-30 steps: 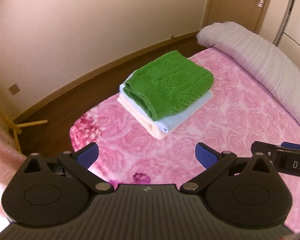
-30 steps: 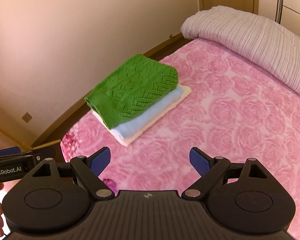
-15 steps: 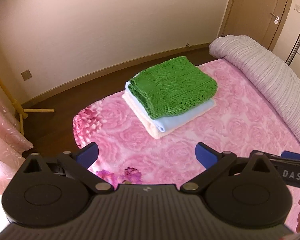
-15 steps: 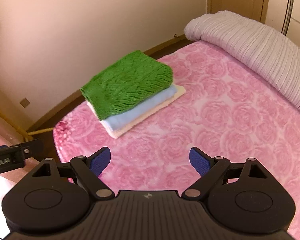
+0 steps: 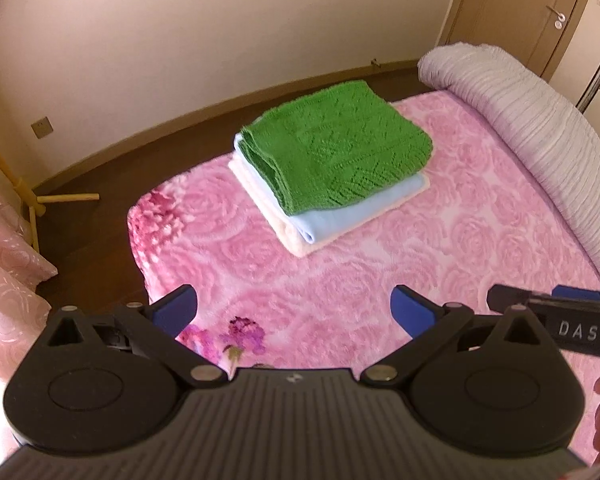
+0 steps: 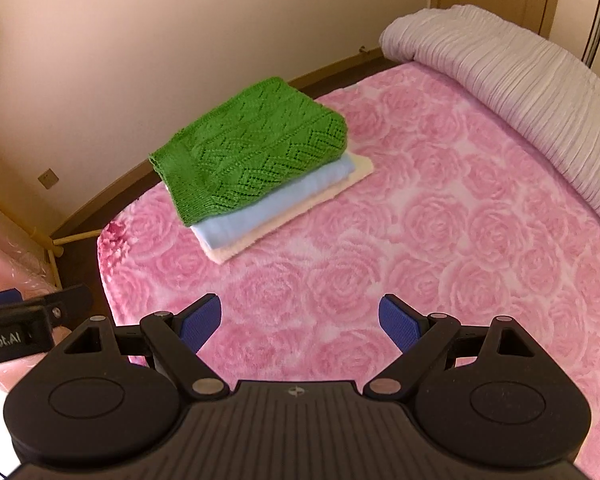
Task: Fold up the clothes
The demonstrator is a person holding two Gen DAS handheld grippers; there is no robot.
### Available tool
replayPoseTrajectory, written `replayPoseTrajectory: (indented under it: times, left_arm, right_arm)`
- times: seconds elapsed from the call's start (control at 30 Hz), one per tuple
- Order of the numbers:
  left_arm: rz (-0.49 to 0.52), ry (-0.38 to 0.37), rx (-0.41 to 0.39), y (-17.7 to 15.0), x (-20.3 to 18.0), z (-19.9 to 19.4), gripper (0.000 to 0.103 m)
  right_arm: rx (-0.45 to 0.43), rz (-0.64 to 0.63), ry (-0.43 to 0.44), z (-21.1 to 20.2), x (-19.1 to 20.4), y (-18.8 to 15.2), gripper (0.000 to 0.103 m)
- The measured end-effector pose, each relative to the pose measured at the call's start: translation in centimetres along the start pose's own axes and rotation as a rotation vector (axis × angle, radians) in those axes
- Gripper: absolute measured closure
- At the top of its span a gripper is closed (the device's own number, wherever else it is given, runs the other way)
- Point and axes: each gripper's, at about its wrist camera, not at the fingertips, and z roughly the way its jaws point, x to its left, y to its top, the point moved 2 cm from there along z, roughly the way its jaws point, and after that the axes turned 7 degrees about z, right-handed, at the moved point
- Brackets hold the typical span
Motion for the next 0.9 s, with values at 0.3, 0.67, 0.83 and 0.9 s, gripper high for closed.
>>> replayPoseTrajectory:
  times: [0.3,0.67,0.83,0.9]
  left_arm:
    - [0.021,-0.006,0.023,2.0,-0.6,2.6,0.001]
    - [0.05,-0.027,0.056,3.4,-0.9,5.1,0.001]
    - [0.059,-0.022,0.062,3.3,-0.8,5.5,0.001]
    - [0.067,-0.02,0.052,3.3,-0.8,5.4,0.001]
  right_arm:
    - [0.034,0.01,-0.002,2.2,-0.4,2.0,0.014]
    - [0.07,0.036,-0.019,4.2,-0.7,3.0,0.014]
    - [0.081,0.039,-0.025,4.7,-0.6,3.0,0.014]
    - [0.08,0.038,-0.028,4.7,-0.5,3.0,0.014]
